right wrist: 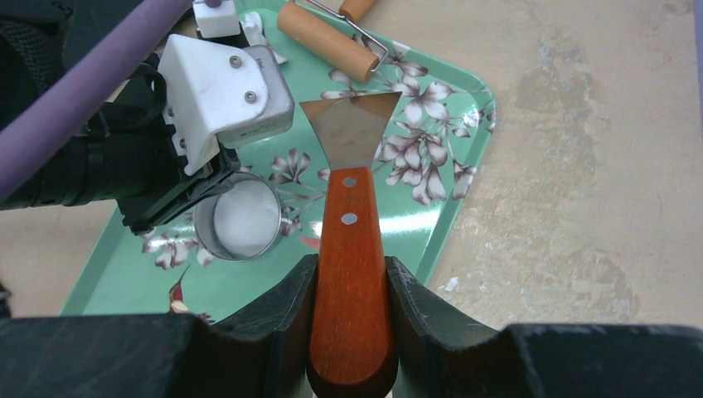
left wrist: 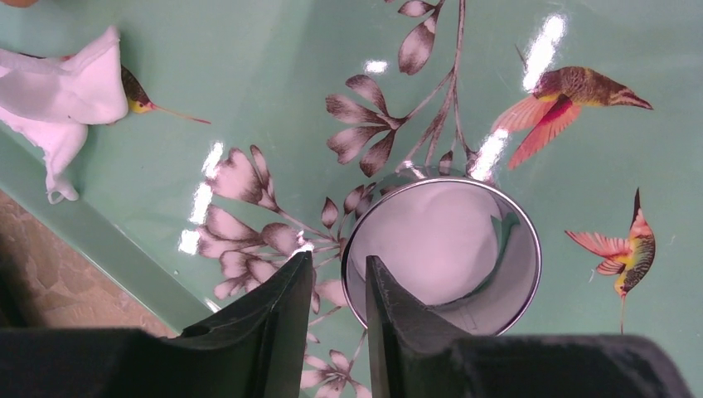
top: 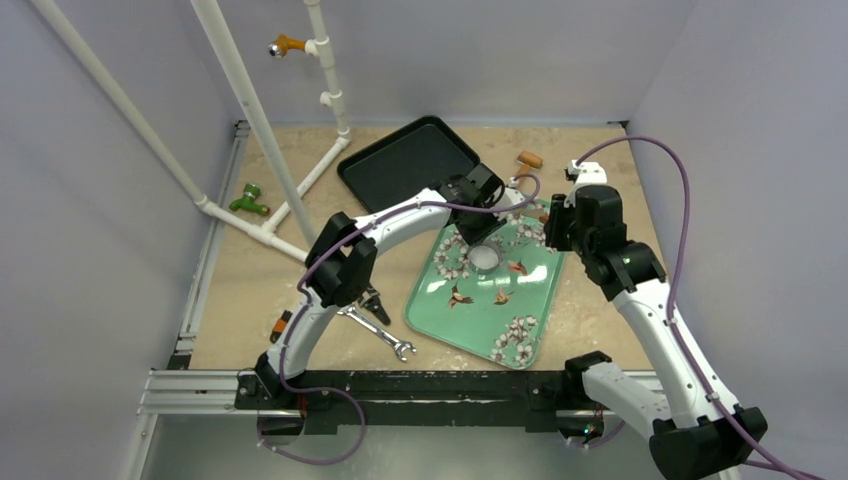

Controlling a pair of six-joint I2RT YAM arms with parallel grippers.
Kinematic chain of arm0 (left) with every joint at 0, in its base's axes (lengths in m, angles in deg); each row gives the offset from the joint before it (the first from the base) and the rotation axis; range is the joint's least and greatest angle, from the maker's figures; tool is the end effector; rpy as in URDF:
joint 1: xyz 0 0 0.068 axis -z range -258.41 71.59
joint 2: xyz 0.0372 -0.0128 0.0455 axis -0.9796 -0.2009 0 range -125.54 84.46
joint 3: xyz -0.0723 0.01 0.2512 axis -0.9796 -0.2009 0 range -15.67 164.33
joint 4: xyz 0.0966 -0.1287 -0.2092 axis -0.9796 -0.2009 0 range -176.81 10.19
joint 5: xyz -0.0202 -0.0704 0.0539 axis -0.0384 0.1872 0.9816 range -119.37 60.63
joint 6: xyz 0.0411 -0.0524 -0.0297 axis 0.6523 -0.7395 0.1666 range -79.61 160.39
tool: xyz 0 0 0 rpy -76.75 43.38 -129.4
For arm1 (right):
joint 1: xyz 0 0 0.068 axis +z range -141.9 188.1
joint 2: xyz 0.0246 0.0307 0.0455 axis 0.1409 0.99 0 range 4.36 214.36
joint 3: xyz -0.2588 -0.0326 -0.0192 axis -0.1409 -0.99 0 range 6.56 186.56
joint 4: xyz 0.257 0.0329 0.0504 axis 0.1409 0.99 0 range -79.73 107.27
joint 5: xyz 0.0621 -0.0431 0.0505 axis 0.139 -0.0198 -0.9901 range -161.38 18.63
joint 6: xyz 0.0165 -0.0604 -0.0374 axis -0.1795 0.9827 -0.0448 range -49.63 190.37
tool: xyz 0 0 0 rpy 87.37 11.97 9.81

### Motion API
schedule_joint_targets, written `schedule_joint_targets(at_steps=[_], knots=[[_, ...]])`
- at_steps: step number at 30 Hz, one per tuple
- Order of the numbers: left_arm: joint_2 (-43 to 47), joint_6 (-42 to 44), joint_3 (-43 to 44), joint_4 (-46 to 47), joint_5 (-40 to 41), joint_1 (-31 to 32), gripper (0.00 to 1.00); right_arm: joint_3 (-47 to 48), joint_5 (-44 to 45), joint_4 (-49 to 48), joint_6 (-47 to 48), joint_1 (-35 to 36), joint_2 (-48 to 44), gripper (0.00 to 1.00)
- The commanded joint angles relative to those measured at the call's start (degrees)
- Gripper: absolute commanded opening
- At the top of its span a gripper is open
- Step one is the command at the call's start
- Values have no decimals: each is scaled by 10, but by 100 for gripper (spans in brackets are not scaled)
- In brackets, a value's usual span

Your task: Roll out the dumpling wrappers from the dough

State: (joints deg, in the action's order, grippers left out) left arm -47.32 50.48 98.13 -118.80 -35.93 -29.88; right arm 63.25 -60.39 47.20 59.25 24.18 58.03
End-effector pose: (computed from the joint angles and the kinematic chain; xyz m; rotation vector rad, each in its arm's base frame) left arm 0.3360 -0.3908 0.1697 1.3144 2.2510 -0.3955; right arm 0.2199 0.0513 0.3152 0.0168 2.1512 0.0683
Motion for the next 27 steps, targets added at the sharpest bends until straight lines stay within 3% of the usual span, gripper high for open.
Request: schedule_joint_targets(at_steps=[1, 6, 9, 18, 27], knots=[[-6, -3, 6, 9, -2, 2, 26, 0, 2, -11, 6, -3, -21, 0], [-14, 2, 24, 5, 8, 2, 19, 4, 1, -10, 8, -3, -18, 0], [-3, 13, 35, 8, 5, 2, 0, 6, 1, -11, 10, -4, -17, 0], [53, 23, 13, -16, -59, 2, 0, 3, -4, -20, 16, -4, -7, 0], [74, 16, 47, -23, -125, -20, 0, 15, 17, -28, 16, -7, 2, 0]])
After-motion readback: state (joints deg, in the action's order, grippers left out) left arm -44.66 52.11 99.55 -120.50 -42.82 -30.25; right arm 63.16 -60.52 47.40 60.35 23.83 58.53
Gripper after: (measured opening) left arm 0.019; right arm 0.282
